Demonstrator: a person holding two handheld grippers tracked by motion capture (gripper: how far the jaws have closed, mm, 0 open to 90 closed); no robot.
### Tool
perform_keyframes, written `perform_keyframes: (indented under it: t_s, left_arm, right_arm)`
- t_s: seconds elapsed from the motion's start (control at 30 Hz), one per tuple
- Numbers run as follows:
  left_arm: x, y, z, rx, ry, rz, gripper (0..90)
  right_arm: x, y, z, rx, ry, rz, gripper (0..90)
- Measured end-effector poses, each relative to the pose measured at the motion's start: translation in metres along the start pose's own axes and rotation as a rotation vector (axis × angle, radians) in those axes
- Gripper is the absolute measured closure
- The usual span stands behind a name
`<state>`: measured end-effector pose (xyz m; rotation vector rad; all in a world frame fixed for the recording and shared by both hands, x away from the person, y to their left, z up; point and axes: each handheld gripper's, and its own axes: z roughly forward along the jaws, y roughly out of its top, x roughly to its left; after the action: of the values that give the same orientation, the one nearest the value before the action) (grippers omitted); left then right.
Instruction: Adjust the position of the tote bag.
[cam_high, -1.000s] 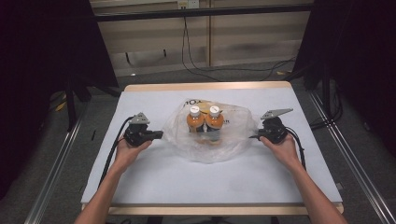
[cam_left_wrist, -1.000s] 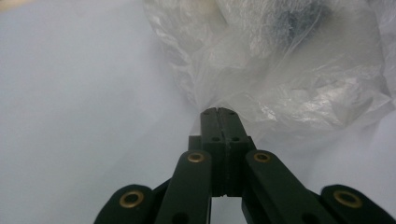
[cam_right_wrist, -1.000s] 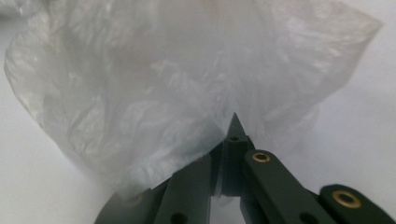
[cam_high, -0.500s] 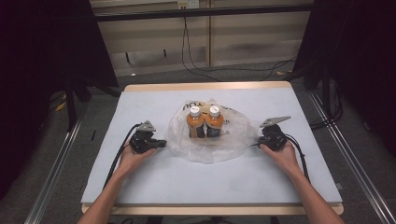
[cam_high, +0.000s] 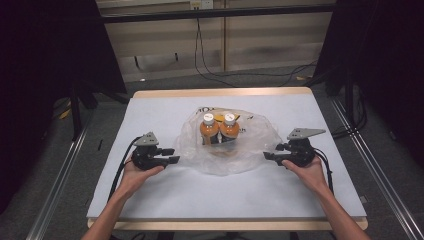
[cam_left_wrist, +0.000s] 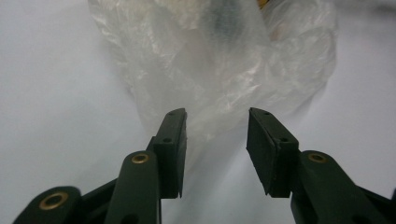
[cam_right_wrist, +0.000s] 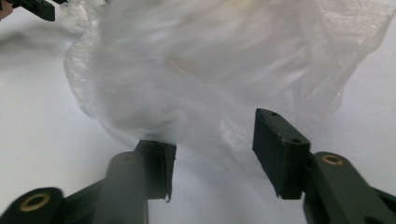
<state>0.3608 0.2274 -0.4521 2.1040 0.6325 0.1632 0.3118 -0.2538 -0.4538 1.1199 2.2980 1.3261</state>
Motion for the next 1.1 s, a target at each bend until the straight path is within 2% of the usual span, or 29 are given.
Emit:
perform_keyframes:
  t_s: [0.13, 0.3, 0.43, 0.53, 0.6, 0.67, 0.77, 0.9, 0.93, 0.97, 1.0, 1.03, 1.1]
  left_arm:
    - [-0.003, 0.003, -0.016, -0.072, 0.007, -0.002, 56.6]
    - [-0.01, 0.011, -0.022, -0.103, -0.006, 0.02, 57.1]
    - [-0.016, 0.022, -0.032, -0.149, -0.013, 0.041, 57.1]
    - [-0.022, 0.032, -0.037, -0.16, -0.01, 0.075, 60.1]
    - [-0.024, 0.04, -0.033, -0.17, -0.015, 0.083, 64.3]
    - [-0.027, 0.053, -0.026, -0.155, -0.021, 0.123, 70.9]
    - [-0.03, 0.069, -0.013, -0.134, -0.043, 0.162, 78.8]
    - [-0.032, 0.085, 0.009, -0.057, -0.05, 0.21, 83.4]
    - [-0.032, 0.087, 0.015, -0.037, -0.049, 0.214, 83.6]
    - [-0.03, 0.091, 0.023, 0.003, -0.044, 0.218, 84.1]
    - [-0.028, 0.092, 0.029, 0.026, -0.024, 0.221, 86.0]
    - [-0.025, 0.093, 0.033, 0.045, -0.012, 0.226, 86.8]
    - [-0.019, 0.093, 0.041, 0.065, -0.005, 0.202, 87.6]
  right_arm:
    - [0.004, -0.002, -0.016, -0.025, -0.009, 0.005, 41.5]
    - [0.009, -0.005, -0.038, -0.061, -0.013, 0.005, 38.5]
    - [0.013, 0.003, -0.053, -0.114, -0.016, -0.012, 38.1]
    - [0.016, 0.015, -0.063, -0.15, -0.016, -0.021, 41.8]
    - [0.016, 0.026, -0.067, -0.171, -0.006, -0.034, 48.1]
    - [0.018, 0.039, -0.066, -0.171, -0.009, -0.053, 56.9]
    - [0.021, 0.062, -0.058, -0.144, 0.01, -0.1, 70.0]
    - [0.023, 0.084, -0.045, -0.139, 0.033, -0.142, 82.8]
    - [0.023, 0.087, -0.043, -0.137, 0.041, -0.144, 83.6]
    - [0.023, 0.09, -0.039, -0.127, 0.05, -0.15, 86.3]
    - [0.021, 0.095, -0.03, -0.096, 0.059, -0.158, 88.5]
    - [0.02, 0.097, -0.024, -0.075, 0.047, -0.165, 89.1]
    - [0.017, 0.099, -0.014, -0.047, 0.051, -0.167, 90.0]
